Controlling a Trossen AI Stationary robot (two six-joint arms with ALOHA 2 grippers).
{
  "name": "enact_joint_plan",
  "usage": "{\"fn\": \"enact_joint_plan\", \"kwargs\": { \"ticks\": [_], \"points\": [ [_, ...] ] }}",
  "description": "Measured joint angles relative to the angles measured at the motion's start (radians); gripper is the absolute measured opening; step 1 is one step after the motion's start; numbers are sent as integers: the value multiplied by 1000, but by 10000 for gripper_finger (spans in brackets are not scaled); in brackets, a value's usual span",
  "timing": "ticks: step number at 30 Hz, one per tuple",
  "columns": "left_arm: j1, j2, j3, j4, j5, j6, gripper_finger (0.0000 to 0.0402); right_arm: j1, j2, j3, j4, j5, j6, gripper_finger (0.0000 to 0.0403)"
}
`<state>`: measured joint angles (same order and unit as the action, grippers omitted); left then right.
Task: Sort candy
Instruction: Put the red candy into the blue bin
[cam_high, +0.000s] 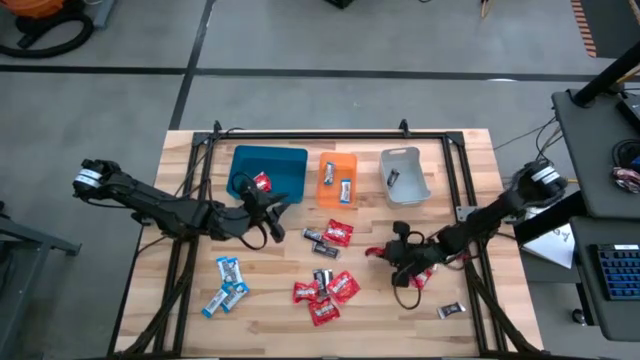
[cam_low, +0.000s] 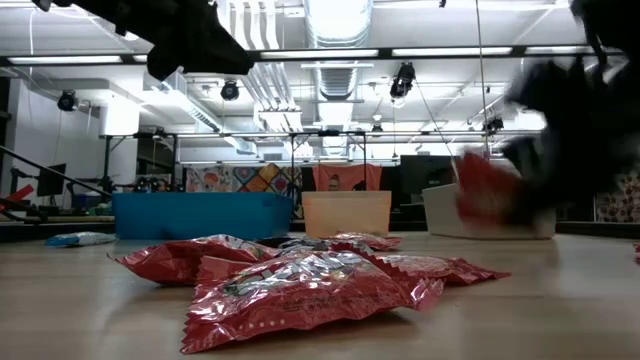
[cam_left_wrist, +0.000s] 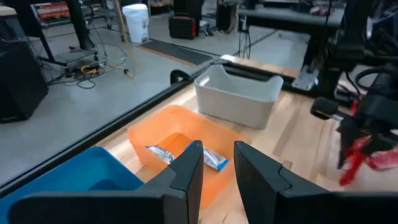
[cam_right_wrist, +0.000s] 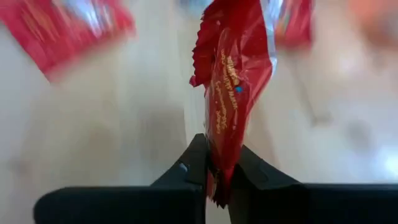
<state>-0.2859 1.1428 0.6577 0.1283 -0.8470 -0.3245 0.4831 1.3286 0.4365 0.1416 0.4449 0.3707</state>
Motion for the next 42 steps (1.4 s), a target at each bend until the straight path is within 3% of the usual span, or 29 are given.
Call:
{"fn": "enact_joint_plan", "kwargs": {
  "ticks": [8,14,18,22,26,32,42],
  "points": [
    [0,0,72,-40,0,185,74,-234,-367,143,-233,25,-121,17],
    [38,0,150,-198,0,279,74,-513,-422,237,-395,26,-60,16],
    [90,0,181,-326,6,281,73,-656,-368,274,-397,18,-125,15],
    [144,0,171,-429,120,298,64,-746,-284,322,-373,-46,-218,15],
    [160,-1,129,-439,211,298,50,-780,-212,329,-234,-139,-314,15],
    [160,-35,109,-438,186,247,39,-821,-62,329,80,-314,-365,15],
    [158,-229,112,-626,170,0,38,-822,234,396,450,-326,-329,15]
  ]
}}
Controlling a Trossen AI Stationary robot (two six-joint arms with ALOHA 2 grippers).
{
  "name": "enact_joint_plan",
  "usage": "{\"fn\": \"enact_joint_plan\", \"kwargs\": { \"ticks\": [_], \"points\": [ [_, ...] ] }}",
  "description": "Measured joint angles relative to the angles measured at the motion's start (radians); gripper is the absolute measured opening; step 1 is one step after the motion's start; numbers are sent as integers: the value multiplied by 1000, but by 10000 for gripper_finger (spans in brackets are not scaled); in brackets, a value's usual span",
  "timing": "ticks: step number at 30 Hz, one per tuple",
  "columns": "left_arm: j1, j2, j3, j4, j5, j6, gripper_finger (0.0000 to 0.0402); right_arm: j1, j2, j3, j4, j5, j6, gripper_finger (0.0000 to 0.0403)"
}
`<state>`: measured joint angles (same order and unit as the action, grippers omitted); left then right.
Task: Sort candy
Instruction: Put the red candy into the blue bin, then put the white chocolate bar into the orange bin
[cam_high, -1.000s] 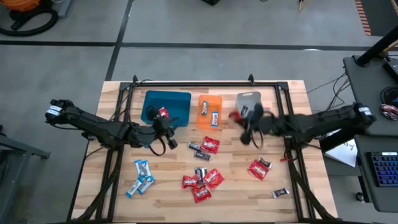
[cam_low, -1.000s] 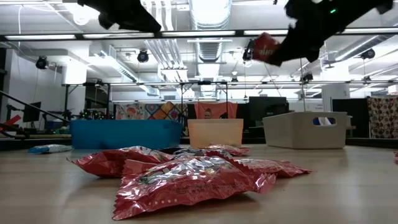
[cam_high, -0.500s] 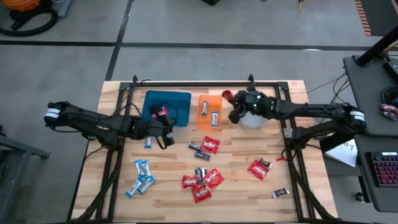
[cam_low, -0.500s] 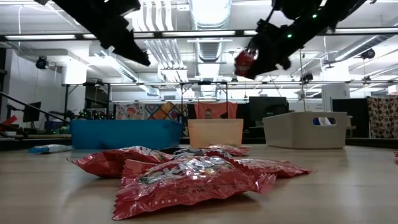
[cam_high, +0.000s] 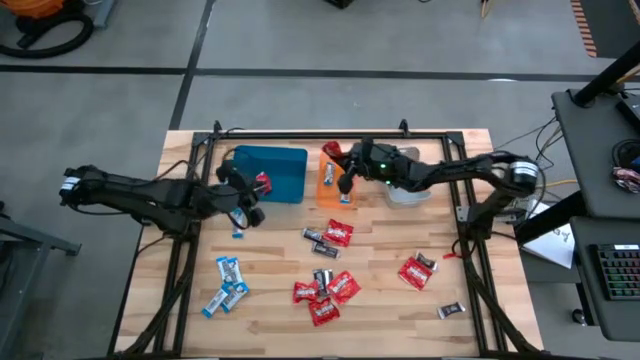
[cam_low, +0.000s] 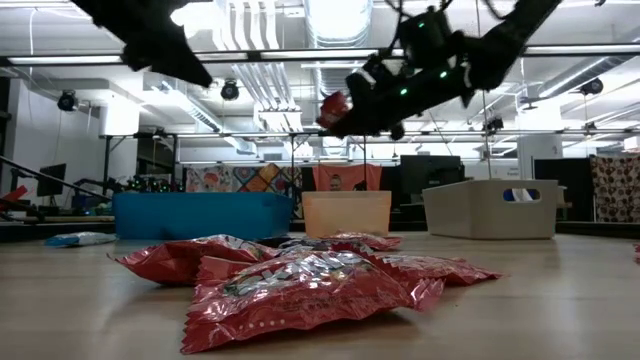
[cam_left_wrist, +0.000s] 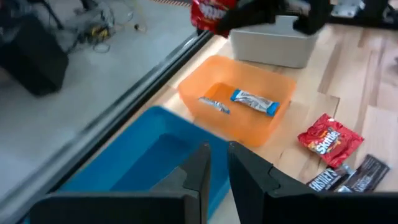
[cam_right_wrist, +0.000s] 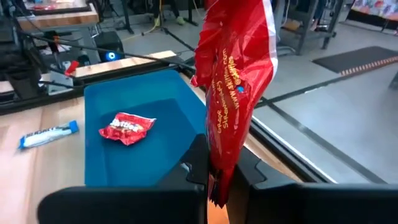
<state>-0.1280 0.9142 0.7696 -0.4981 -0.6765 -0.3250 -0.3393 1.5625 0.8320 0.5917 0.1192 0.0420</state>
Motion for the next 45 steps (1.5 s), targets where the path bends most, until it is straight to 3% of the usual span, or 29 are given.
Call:
{"fn": "enact_joint_plan", "kwargs": {
  "ticks": [10,17,25,30,34,45],
  "points": [
    [-8,-64,0,-263,12,-343,38,27,250,246,8,-79,25,15],
    [-45,-38,0,-290,13,-394,38,47,383,408,-85,-75,12,20],
    [-95,-54,0,-289,8,-421,39,47,473,495,-167,-69,69,103],
    [-99,-47,0,-298,22,-450,39,47,469,497,-201,-67,70,172],
    [-100,-31,-2,-321,96,-511,39,47,418,490,-265,-67,54,209],
    [-101,113,-15,-500,317,-870,39,84,216,476,-559,-67,-17,248]
  ]
}}
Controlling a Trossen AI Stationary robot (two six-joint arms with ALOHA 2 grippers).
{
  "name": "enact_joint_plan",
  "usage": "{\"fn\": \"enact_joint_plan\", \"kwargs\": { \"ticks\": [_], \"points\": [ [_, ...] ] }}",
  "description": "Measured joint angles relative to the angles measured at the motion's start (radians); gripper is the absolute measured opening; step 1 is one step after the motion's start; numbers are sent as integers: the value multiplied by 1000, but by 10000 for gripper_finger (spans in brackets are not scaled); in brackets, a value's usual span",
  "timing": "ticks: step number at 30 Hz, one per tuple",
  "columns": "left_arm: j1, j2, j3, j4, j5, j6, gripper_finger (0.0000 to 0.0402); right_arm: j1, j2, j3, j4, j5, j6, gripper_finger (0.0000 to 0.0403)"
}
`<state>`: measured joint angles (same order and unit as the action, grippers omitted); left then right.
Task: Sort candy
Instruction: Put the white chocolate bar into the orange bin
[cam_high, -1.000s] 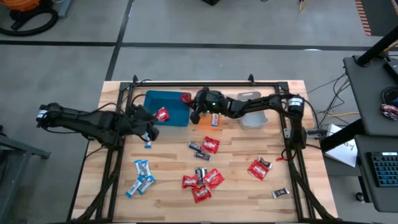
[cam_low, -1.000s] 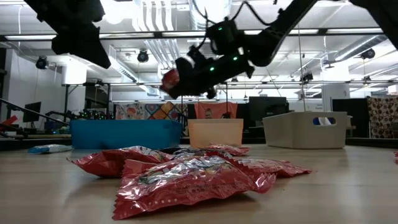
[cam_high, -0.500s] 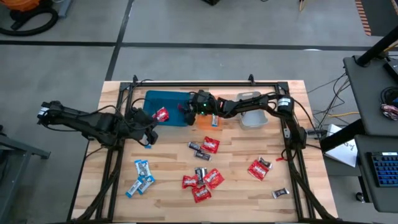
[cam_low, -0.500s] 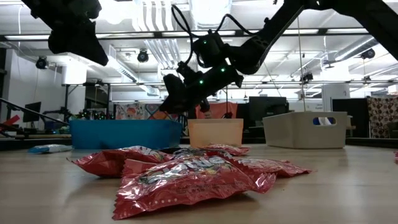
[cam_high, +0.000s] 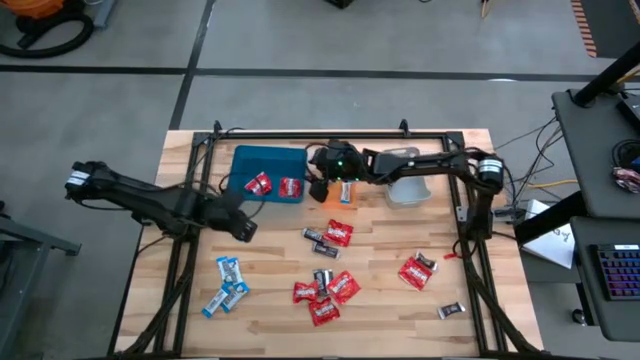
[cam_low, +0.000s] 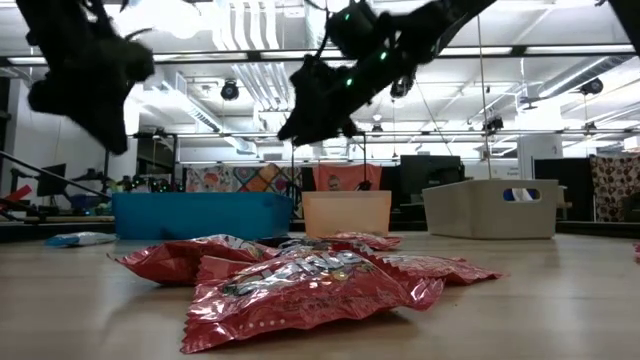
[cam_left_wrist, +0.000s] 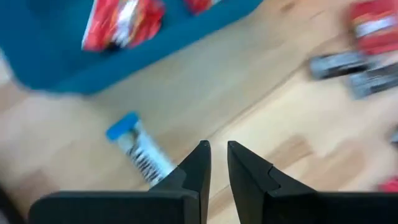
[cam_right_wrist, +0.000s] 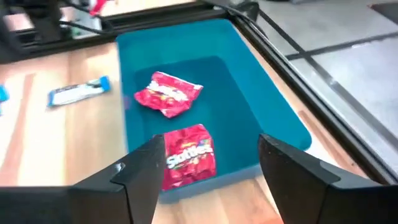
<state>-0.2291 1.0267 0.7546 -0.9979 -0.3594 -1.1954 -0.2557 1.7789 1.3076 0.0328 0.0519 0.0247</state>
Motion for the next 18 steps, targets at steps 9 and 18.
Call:
{"fn": "enact_joint_plan", "kwargs": {
  "ticks": [9,18],
  "points": [
    [0,195,-11,-13,64,-163,45,90,-174,-97,-121,0,-44,249],
    [-1,330,-14,-15,63,-206,126,169,-369,-302,-11,2,33,249]
  ]
}}
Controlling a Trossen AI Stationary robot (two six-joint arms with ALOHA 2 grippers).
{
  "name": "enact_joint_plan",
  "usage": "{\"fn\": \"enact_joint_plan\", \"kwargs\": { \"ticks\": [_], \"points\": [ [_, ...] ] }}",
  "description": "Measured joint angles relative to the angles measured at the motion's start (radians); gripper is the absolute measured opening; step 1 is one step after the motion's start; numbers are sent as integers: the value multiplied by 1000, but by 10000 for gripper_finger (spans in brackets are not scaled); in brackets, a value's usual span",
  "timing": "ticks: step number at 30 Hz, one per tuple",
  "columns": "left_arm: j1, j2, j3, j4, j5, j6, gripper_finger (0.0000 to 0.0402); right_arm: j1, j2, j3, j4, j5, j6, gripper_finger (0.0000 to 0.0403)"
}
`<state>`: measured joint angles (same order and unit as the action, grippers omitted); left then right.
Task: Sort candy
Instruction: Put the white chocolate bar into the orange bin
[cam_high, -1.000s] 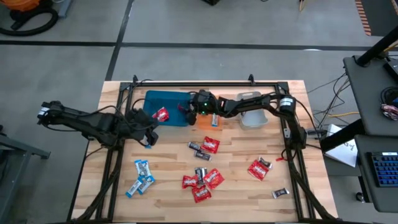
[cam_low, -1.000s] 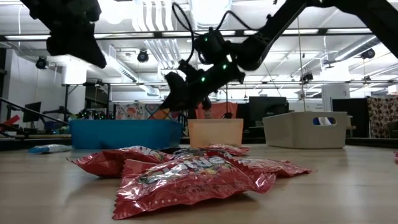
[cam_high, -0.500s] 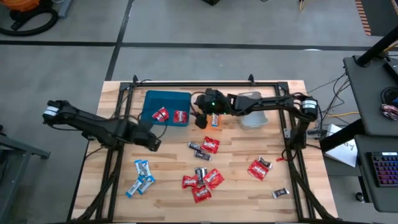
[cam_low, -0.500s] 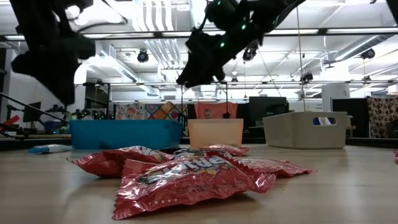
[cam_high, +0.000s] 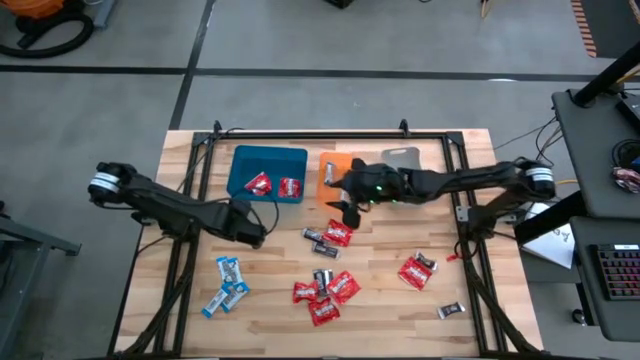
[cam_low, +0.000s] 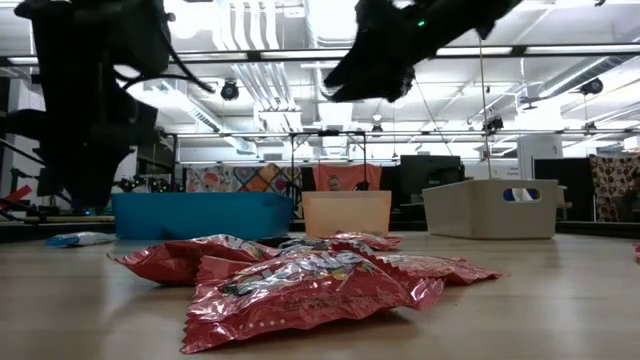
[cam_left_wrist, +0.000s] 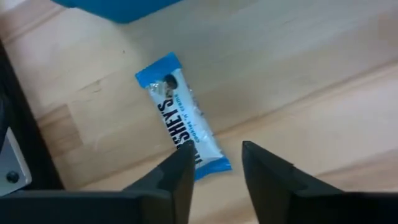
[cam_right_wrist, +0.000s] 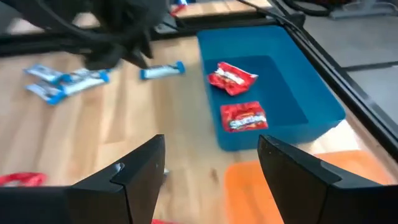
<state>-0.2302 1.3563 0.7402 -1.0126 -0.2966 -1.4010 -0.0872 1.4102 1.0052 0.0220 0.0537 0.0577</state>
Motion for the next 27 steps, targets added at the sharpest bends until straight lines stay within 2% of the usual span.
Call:
{"fn": "enact_joint_plan", "kwargs": {
  "ticks": [6,12,21,27],
  "points": [
    [0,72,-15,-6,-42,-20,194,47,-100,-91,45,85,35,249],
    [0,119,-35,13,-59,-41,222,81,-132,-112,46,133,46,249],
    [-1,150,-94,117,-94,-59,218,92,-122,-110,47,133,53,249],
    [-8,152,-119,153,-96,-109,161,102,-121,-116,42,133,78,249]
  ]
}}
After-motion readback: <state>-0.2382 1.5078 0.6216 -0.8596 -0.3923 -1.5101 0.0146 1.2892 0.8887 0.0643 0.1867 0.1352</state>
